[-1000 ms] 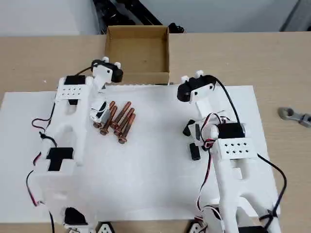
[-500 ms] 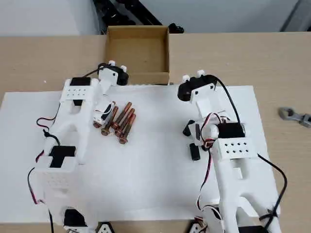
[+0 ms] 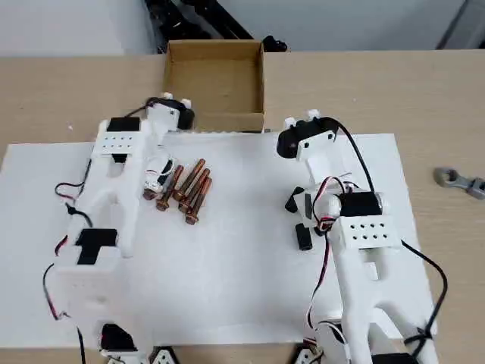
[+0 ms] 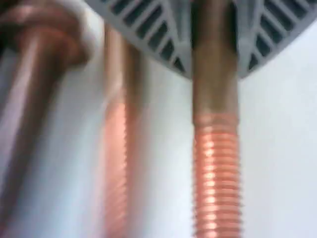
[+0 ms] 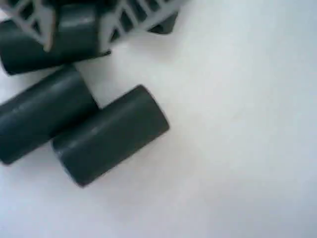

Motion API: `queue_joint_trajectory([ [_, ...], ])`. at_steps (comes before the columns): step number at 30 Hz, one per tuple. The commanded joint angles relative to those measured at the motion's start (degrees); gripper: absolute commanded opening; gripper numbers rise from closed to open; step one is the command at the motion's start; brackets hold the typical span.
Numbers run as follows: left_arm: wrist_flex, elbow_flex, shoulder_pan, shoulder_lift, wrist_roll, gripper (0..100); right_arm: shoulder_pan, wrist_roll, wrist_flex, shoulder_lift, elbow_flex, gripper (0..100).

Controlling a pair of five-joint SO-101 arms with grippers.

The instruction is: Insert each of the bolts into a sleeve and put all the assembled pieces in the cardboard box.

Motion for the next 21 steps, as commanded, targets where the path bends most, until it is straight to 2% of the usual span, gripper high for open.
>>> queue_joint_trajectory([
  [1,6.95,-0.92,-2.99,-14.86,5.63,1,-0.13,-0.79,0.48,-2.15,-2.46,5.8],
  [3,10.99,-0.92,-4.4,-21.19,5.71,1,-0.13,-0.79,0.48,-2.15,-2.46,5.8],
  [6,17.23,-0.4,-5.1,-28.31,0.62,1,-0.31,-0.79,0.48,-2.07,-2.46,5.7],
  [8,17.23,2.51,-5.19,-31.47,-2.55,1,-0.48,-0.79,0.48,-2.07,-2.46,5.7],
  [10,17.23,6.73,-5.19,-33.05,-8.62,1,-0.48,-0.79,0.48,-2.07,-2.46,5.7],
  [16,17.05,19.47,-5.89,-33.76,-36.13,1,-0.57,-0.62,1.19,-2.07,-2.37,5.7],
  [21,17.05,23.6,-7.21,-33.76,-60.48,1,-0.57,-0.53,1.36,-2.07,-2.37,5.7],
])
